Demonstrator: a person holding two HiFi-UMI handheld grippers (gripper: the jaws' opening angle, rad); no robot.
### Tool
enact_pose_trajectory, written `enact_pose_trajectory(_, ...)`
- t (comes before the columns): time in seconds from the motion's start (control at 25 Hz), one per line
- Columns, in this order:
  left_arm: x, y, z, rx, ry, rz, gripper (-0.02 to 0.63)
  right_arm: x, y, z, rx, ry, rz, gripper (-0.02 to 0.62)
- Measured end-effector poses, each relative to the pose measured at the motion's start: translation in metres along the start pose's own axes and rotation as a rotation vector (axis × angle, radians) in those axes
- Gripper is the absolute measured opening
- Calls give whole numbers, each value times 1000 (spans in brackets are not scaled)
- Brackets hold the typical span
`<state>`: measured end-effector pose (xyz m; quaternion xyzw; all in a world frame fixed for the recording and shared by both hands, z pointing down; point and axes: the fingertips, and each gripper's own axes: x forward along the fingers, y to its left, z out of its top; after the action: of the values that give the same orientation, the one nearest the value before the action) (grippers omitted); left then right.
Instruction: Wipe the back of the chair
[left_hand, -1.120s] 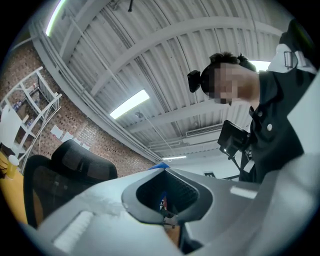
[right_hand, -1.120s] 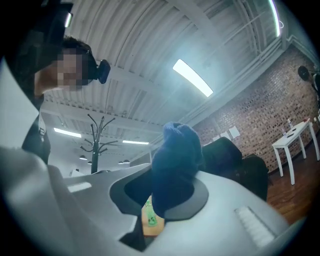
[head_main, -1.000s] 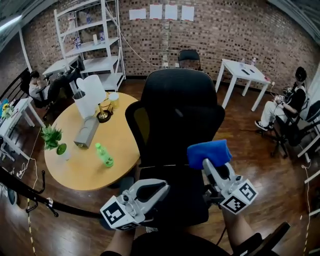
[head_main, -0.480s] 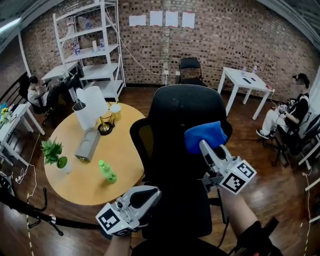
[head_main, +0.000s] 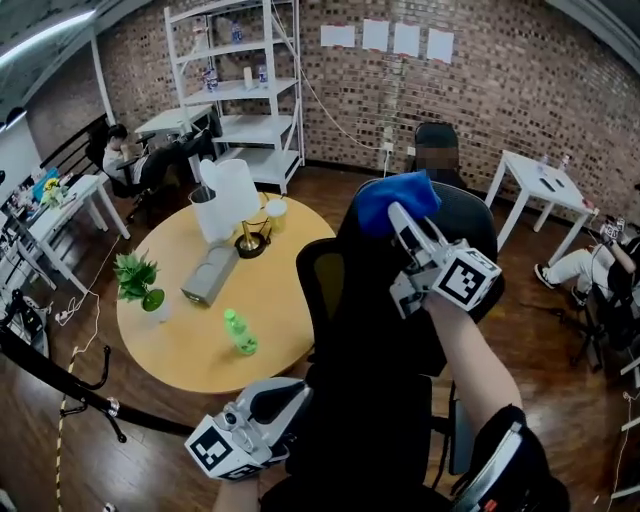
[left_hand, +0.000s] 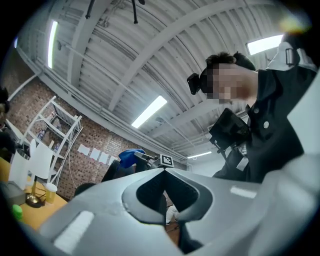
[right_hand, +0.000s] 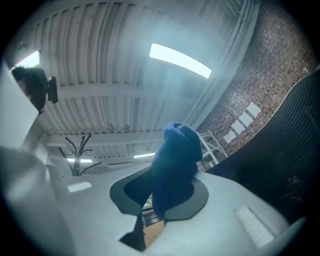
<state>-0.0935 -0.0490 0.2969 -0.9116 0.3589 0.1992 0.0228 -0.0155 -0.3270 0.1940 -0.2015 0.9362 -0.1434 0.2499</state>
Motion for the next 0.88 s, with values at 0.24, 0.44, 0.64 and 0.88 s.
enact_pose_trajectory(0.24,-8,1,7,40,10,47,5,26,-59,-13,180,-52,-122,54)
enact_pose_trajectory(0.44,-8,7,9,36,2,61,3,12,-103,-19,177,-64,-266,54)
enact_pose_trajectory(0.64,4,3,4,37,5,4,5,-17,-117,-9,196,-83,-360,54)
enact_pose_trajectory(0.88,26,-6,-3,-10,4,-68,5,-74,-138,17,141,-102,-462,54)
